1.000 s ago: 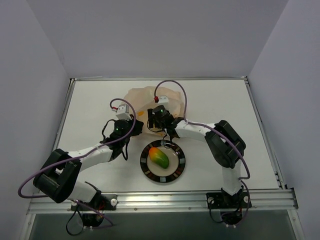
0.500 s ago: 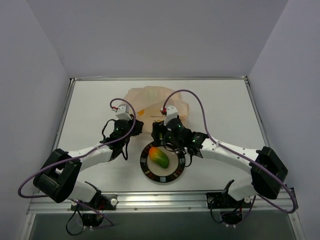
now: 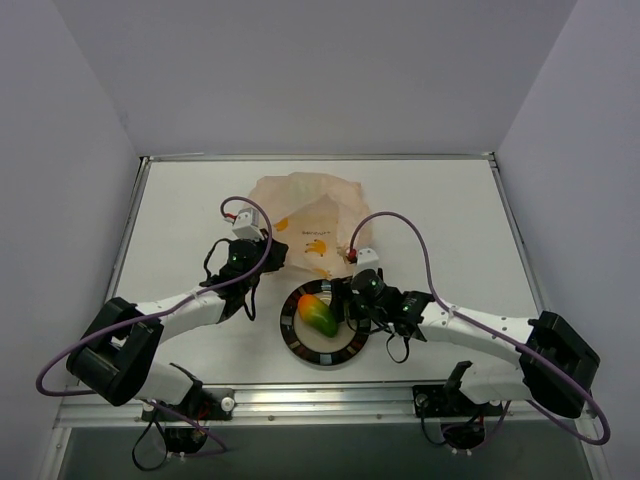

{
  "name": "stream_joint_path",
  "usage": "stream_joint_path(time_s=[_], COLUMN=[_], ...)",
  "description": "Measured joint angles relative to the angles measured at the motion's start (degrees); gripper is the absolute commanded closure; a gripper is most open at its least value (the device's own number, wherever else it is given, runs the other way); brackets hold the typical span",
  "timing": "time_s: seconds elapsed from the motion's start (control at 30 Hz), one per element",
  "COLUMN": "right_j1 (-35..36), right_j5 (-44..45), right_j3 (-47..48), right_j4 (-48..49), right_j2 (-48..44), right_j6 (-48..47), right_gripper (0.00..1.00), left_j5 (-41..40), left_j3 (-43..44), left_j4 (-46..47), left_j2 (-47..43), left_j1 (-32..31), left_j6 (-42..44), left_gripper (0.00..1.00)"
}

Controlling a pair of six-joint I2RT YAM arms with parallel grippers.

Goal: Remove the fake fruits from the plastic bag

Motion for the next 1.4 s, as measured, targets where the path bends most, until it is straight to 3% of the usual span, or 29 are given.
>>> stream_joint_path(time_s=[0.03, 0.07, 0.2, 0.33, 0.43, 0.57, 0.67, 0.93, 1.13, 1.23, 1.27, 1.3, 1.4], right_j1=[0.15, 0.28, 0.59, 0.66, 0.66, 0.66, 0.66, -0.33, -5.11, -8.11, -8.92, -9.7, -11.13], right_j5=[0.2, 0.28, 0.17, 0.24, 0.26, 0.37, 1.16, 5.05, 5.57, 6.12, 6.43, 6.8, 7.54], right_j3=[0.0, 0.0, 0.52, 3.76, 6.69, 12.57, 16.5, 25.81, 29.2, 33.83, 35.56, 37.53, 44.0], right_j4=[0.02, 0.0, -0.74, -4.52, -7.61, -8.0, -2.75, 12.2, 22.08, 26.05, 26.95, 27.36, 29.0], right_j2=[0.44, 0.83, 1.4, 0.26, -3.39, -6.03, -2.34, 23.1, 35.74, 41.77, 43.43, 45.11, 49.79], right_j6=[0.33, 0.55, 1.11, 1.16, 0.9, -0.11, -0.79, -2.84, -4.31, -5.49, -6.01, -6.36, -8.24], right_gripper=[0.41, 0.29, 0.05, 0.04, 0.14, 0.69, 0.84, 0.86, 0.71, 0.54, 0.4, 0.33, 0.15], left_j5=[0.09, 0.13, 0.15, 0.35, 0.66, 1.01, 1.18, 1.62, 1.64, 1.64, 1.68, 1.7, 2.01], left_j3=[0.0, 0.0, 0.0, 0.0, 0.0, 0.0, 0.0, 0.04, 2.4, 4.96, 5.64, 6.16, 6.97], left_j4=[0.0, 0.0, 0.0, -0.02, -0.04, -0.02, -0.02, -0.02, -1.79, -2.16, -2.27, -2.58, -3.34], left_j2=[0.0, 0.0, 0.0, -0.09, -0.22, -0.28, -0.28, -1.6, -5.46, -6.03, -6.03, -6.03, -6.05], left_j1=[0.0, 0.0, 0.0, -0.11, -0.28, -0.5, -0.66, -1.03, -1.07, -1.22, -1.22, -1.22, -1.22], left_j6=[0.0, 0.0, 0.02, 0.2, 0.28, 0.28, 0.46, 0.42, 0.2, -0.15, -0.28, -0.5, -1.03], left_gripper=[0.98, 0.98, 0.97, 0.98, 0.98, 0.98, 0.98, 0.98, 0.98, 0.98, 0.98, 0.98, 0.98])
